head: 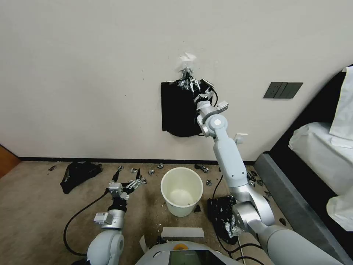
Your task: Place a trash bag onto the trash bin.
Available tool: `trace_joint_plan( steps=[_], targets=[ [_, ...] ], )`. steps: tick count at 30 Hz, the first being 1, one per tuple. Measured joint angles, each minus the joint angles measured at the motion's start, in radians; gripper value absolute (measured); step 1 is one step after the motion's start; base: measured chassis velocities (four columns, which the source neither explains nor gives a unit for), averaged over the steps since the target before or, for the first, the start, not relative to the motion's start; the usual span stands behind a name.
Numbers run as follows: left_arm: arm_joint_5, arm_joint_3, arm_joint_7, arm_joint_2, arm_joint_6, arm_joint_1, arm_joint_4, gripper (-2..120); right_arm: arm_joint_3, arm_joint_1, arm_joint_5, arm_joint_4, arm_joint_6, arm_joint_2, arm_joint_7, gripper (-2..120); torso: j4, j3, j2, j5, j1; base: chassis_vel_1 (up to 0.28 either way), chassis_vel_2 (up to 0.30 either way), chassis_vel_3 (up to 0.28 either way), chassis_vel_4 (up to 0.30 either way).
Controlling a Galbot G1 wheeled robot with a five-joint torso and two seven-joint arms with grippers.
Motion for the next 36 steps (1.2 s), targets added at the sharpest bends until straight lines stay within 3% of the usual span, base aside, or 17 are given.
trace_joint_plan(
  steps=[16, 21, 23, 30, 31, 33, 36],
  targets=[
    [0.002, 0.0, 0.0, -0.006, -0.016, 0.009, 0.006, 100, -0.001, 0.036, -0.01, -0.021, -0.001, 0.026, 0.005, 100, -0.0001, 0.0, 0.0, 0.0, 0.0, 0.0, 0.0, 0.0, 0.0],
    [0.015, 0.001, 0.0, -0.008, -0.02, 0.011, 0.006, 100, 0.0, 0.032, -0.021, -0.016, 0.003, 0.023, 0.005, 88, -0.0001, 0.0, 0.0, 0.0001, 0.0, 0.0, 0.0, 0.0, 0.0],
    [0.02, 0.003, 0.0, -0.009, -0.02, 0.01, 0.007, 100, 0.0, 0.029, -0.026, -0.015, 0.005, 0.021, 0.004, 77, -0.0001, 0.0, 0.0, 0.0001, 0.0, 0.0, 0.0, 0.0, 0.0],
    [0.022, 0.004, 0.001, -0.009, -0.021, 0.01, 0.008, 100, 0.002, 0.028, -0.032, -0.013, 0.008, 0.021, 0.002, 57, -0.0001, 0.0, 0.0, 0.0001, 0.0, 0.0, 0.0, 0.0, 0.0],
    [0.023, 0.004, 0.001, -0.007, -0.021, 0.01, 0.01, 100, 0.003, 0.028, -0.035, -0.013, 0.009, 0.022, 0.001, 48, -0.0001, 0.0, 0.0, 0.0001, 0.0, 0.0, 0.0, 0.0, 0.0],
    [0.023, 0.004, 0.001, -0.007, -0.021, 0.01, 0.01, 100, 0.003, 0.028, -0.035, -0.013, 0.009, 0.022, 0.001, 48, -0.0001, 0.0, 0.0, 0.0001, 0.0, 0.0, 0.0, 0.0, 0.0],
    [0.023, 0.005, 0.001, -0.007, -0.023, 0.009, 0.015, 100, 0.003, 0.026, -0.05, -0.016, 0.013, 0.026, 0.0, 31, -0.0001, 0.0, 0.0, 0.0001, 0.0, 0.0, 0.0, 0.0, 0.0]
  ],
)
